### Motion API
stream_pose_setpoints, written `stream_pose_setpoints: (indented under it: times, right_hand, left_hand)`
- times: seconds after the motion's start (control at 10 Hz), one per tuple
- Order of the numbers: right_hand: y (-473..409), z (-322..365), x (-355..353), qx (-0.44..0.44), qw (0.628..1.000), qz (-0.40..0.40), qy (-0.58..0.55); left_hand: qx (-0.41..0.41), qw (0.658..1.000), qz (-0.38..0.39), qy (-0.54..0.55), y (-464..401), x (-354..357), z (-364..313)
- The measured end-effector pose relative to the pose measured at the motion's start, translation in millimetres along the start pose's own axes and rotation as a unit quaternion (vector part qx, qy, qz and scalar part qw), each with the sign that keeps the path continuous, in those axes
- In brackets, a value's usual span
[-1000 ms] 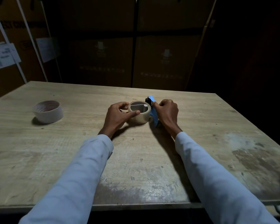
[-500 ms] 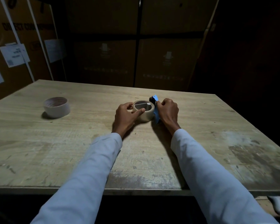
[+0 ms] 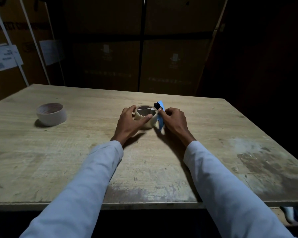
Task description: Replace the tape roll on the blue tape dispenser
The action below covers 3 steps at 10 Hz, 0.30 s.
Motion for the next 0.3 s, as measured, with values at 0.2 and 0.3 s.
stream_pose_setpoints:
  times: [0.2,0.3]
  right_hand:
    - [-24,12,-15,-0.1,0.992,-0.037,0.061]
    - [-52,25,-15,-0.16,0.982,-0.017,0.101]
  left_hand:
    - [0.021,0.997,-0.005,-0.069,-34,-6,3]
    - [0.045,0.994,0.015,-0.096,-66,-7,-3]
Point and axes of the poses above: each hand's wrist, its own y-axis away from the middle knuckle, its own x-axis out of the palm, z = x × y, the point moved 9 cm from there along -y, towards the middle knuckle, and after that the axes turned 13 degrees about z, right-handed, at the moved point
